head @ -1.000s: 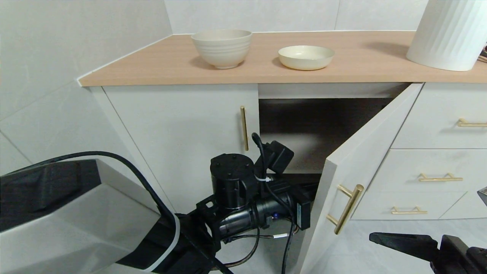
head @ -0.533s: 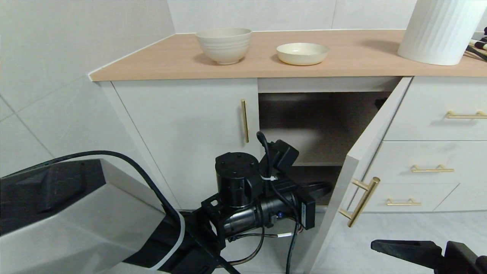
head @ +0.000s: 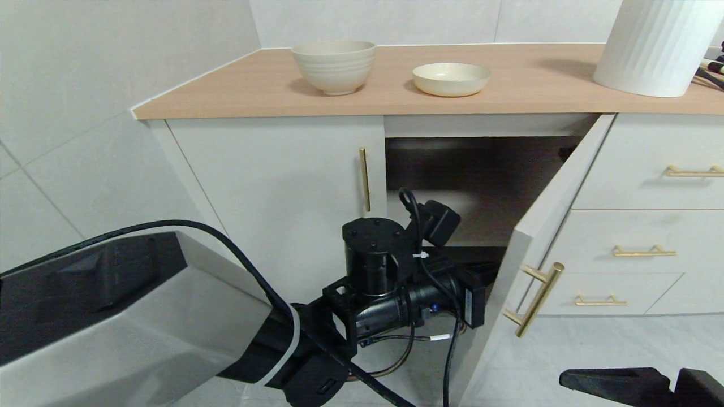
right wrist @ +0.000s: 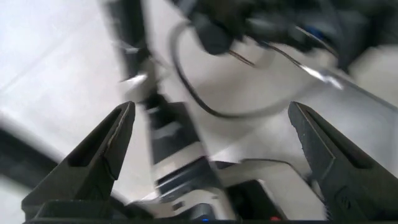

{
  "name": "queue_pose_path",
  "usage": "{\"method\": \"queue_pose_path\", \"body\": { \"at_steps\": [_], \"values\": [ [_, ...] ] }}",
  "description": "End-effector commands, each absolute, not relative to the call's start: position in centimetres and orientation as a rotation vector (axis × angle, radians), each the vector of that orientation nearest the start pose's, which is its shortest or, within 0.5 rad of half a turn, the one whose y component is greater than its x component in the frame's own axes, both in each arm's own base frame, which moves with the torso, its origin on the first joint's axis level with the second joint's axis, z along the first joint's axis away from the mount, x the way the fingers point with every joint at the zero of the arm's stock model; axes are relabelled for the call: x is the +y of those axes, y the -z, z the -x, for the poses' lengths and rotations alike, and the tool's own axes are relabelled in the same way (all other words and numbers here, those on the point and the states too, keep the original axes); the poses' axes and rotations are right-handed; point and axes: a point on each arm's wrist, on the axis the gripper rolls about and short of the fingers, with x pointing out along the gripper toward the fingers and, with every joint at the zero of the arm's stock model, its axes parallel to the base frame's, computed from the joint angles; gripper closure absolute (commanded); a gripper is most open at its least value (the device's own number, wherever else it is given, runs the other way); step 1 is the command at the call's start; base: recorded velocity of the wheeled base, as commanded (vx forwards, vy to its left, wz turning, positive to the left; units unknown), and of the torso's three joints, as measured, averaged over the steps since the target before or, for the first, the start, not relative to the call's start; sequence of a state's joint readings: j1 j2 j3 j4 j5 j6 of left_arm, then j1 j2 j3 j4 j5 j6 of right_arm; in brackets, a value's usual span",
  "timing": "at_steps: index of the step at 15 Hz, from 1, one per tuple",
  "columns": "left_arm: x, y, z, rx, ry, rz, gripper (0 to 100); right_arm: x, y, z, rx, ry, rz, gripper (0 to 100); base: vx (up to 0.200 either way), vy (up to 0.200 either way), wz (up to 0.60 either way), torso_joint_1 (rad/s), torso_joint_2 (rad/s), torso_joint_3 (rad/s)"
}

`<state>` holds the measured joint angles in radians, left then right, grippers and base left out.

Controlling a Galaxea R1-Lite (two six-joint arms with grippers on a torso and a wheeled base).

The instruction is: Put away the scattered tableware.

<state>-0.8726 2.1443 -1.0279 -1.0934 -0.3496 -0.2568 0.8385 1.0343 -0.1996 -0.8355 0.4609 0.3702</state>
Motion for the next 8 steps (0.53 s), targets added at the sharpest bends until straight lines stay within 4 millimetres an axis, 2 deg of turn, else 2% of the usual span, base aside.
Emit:
{"method": "queue_pose_path", "body": {
  "at_steps": [1,2,3,6,8],
  "values": [
    [-34.5,-13.1,-21.9,0.171,1.317,0.212,100,8.6,-19.1,-5.7,0.149,-1.385,-0.328,0,0.0,0.0,0.0,0.0,0.0,0.0],
    [-35.6,-13.6,-20.1,0.164,1.365,0.215,100,8.0,-19.5,-5.1,0.115,-1.454,-0.327,0,0.0,0.0,0.0,0.0,0.0,0.0],
    [-35.7,-13.7,-20.0,0.162,1.365,0.215,100,7.7,-19.6,-4.8,0.103,-1.498,-0.321,0,0.0,0.0,0.0,0.0,0.0,0.0],
    [-34.1,-14.2,-22.0,0.127,1.246,0.231,100,7.9,-19.3,-5.1,0.133,-1.493,-0.316,0,0.0,0.0,0.0,0.0,0.0,0.0],
    [-31.7,-15.5,-23.2,0.082,1.158,0.246,100,8.4,-19.1,-5.5,0.166,-1.469,-0.318,0,0.0,0.0,0.0,0.0,0.0,0.0]
  ]
}}
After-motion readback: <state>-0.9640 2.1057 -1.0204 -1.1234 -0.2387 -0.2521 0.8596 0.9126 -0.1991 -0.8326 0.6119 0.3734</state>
